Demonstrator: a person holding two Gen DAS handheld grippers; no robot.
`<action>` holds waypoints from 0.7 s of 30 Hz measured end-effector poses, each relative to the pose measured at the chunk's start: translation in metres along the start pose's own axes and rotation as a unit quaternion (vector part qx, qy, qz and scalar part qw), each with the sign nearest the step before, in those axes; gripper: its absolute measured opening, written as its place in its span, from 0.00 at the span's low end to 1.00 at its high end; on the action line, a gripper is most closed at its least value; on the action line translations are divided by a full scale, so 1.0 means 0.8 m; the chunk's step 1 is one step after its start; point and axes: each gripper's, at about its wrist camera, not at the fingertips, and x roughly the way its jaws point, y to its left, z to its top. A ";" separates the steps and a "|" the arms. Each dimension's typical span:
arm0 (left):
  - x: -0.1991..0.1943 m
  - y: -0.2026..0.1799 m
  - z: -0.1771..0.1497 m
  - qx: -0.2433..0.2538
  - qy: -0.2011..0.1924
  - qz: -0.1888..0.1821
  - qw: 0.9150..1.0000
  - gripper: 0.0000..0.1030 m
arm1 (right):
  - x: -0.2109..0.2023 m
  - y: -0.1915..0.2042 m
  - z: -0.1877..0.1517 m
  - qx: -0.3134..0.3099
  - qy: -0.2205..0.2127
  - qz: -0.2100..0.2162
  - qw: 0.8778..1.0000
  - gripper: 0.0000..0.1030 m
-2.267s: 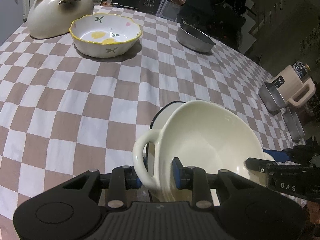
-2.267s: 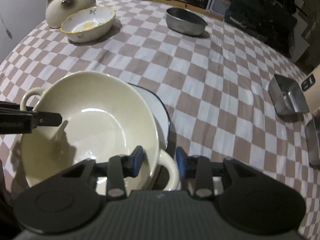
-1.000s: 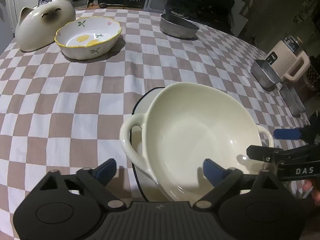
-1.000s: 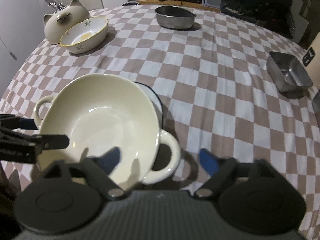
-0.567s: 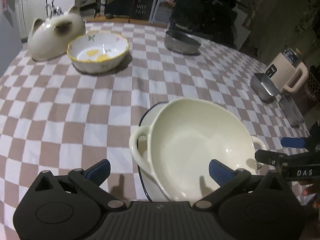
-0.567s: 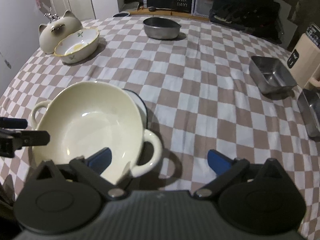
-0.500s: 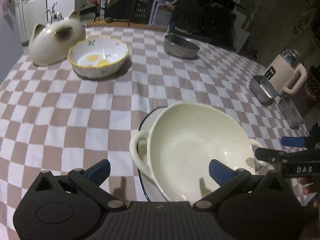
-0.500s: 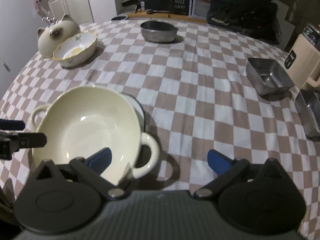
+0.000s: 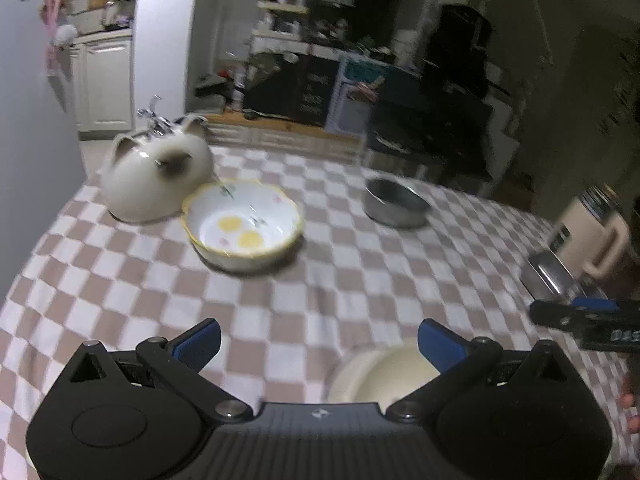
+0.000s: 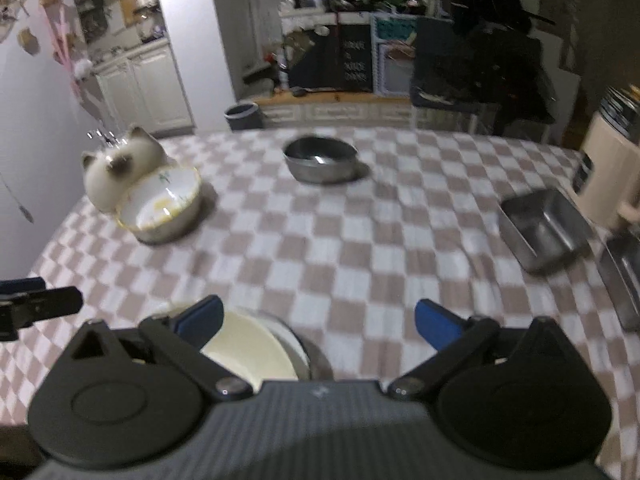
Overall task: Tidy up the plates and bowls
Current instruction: 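Move the left tool to the yellow-rimmed lemon bowl and grasp its rim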
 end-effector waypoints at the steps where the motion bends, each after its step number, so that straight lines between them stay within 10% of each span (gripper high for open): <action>1: 0.003 0.004 0.007 -0.007 -0.005 0.005 1.000 1.00 | 0.002 0.002 0.011 -0.007 -0.011 0.003 1.000 1.00; 13: 0.076 0.045 0.084 0.001 -0.025 0.076 0.997 1.00 | 0.081 0.049 0.135 -0.049 -0.058 0.046 0.996 1.00; 21: 0.161 0.109 0.098 -0.037 0.019 0.148 0.988 0.90 | 0.188 0.100 0.171 -0.014 0.015 0.094 0.995 0.80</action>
